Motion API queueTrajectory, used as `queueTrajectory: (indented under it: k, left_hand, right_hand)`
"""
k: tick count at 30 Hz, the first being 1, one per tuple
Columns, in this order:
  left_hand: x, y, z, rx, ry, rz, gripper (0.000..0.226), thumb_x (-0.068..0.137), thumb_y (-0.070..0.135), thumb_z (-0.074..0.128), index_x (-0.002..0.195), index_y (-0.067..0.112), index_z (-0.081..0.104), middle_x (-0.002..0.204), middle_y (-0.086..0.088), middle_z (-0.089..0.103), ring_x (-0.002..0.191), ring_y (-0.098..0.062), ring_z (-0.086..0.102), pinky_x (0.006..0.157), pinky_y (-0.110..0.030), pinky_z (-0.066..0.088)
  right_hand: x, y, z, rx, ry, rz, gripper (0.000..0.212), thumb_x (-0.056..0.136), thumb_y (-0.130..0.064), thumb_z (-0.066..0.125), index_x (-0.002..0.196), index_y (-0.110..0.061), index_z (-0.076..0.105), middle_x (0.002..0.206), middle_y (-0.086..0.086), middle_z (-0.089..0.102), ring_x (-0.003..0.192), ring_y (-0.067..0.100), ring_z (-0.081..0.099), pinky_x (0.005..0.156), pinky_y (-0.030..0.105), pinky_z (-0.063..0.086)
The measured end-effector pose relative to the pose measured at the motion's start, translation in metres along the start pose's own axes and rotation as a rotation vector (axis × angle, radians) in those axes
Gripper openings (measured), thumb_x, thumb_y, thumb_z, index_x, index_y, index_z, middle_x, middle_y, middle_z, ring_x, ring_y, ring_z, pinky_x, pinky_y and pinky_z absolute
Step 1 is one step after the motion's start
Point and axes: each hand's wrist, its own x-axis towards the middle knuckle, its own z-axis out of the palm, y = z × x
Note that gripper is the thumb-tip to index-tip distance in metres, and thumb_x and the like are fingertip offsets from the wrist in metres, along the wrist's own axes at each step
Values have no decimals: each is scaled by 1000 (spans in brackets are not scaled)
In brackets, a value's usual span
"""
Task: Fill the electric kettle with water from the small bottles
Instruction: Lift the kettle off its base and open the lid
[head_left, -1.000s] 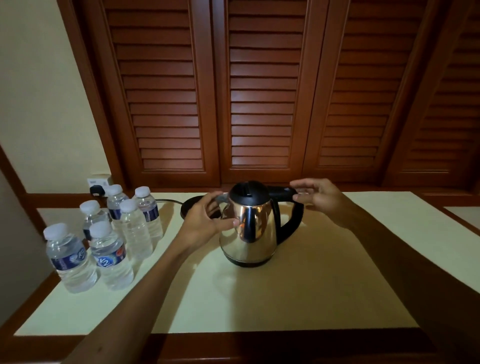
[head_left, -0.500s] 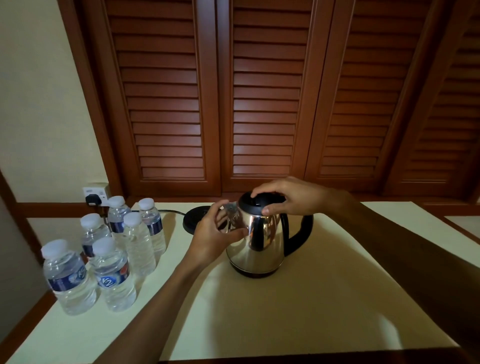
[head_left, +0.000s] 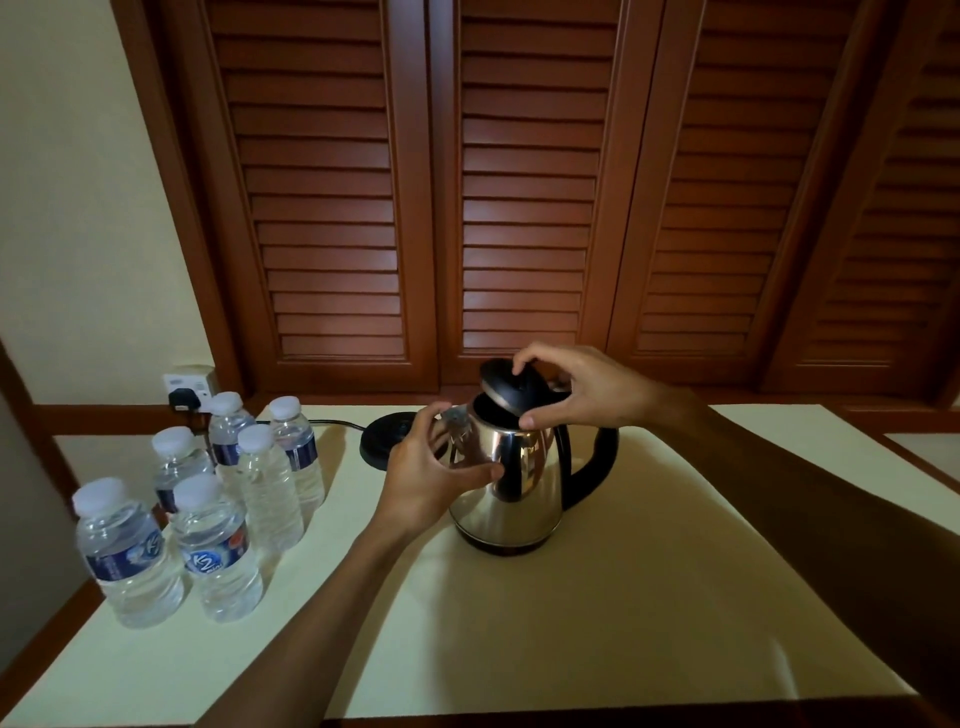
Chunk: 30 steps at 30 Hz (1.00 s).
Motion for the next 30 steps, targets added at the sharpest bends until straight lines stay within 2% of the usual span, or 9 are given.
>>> queueTrajectory:
  k: [2,5,10,14,18,23,25,27,30]
  left_hand:
    - [-1,0,0,8,-1,0,91,52,29,97,126,42,46,117,23,59,120,-4,56,105,-40,49]
    - [0,1,1,27,-2,5,93,55,28,96,131,39,44,119,21,56,124,-7,52,106,-40,48]
    - [4,2,2,65,-6,11,92,57,28,95,133,35,45,125,15,57,122,-7,52,106,-38,47]
    - [7,4,3,62,-21,19,89,61,23,94,133,35,44,124,16,54,120,-5,49,103,-32,46]
    - [10,1,2,35,-34,10,88,60,23,94,129,40,42,126,15,55,122,-4,50,104,-32,47]
    - [9,-2,3,27,-26,15,90,59,30,94,131,43,41,130,13,55,128,-11,49,108,-42,45]
    - [8,-4,2,28,-26,9,90,60,32,94,132,43,42,132,12,55,131,-14,48,109,-45,45]
    - [7,-3,2,39,-33,7,92,60,33,93,136,42,41,140,7,53,134,-17,47,110,-45,43]
    - [5,3,3,67,-51,-13,97,65,31,91,144,37,35,148,-1,48,137,-20,45,109,-38,40]
  right_hand:
    - [-8,5,2,175,95,20,48,73,-29,80,112,-35,52,124,-12,55,110,5,57,90,34,53]
    - [-19,14,5,311,242,60,48,72,-24,80,109,-35,51,116,-6,64,109,11,62,93,42,53]
    - [-40,32,9,448,393,118,48,72,-32,80,109,-32,51,118,0,64,107,15,64,93,41,53]
    - [-53,45,19,555,483,163,39,81,-19,74,112,-23,52,114,6,67,98,21,69,91,43,54]
    - [-60,47,29,612,561,186,41,85,-11,69,122,-14,52,108,8,70,100,17,69,92,34,53]
    - [-62,45,43,618,660,211,49,84,-7,69,127,-23,50,103,-8,68,101,4,66,84,14,49]
    - [-63,45,47,618,677,212,52,84,-7,69,128,-26,48,103,-9,67,102,3,65,85,13,48]
    - [-63,43,46,618,684,211,53,84,-7,70,129,-24,49,105,-4,68,103,5,66,87,15,49]
    - [-63,44,46,624,674,226,54,83,-9,71,131,-21,49,115,5,67,110,12,63,97,27,49]
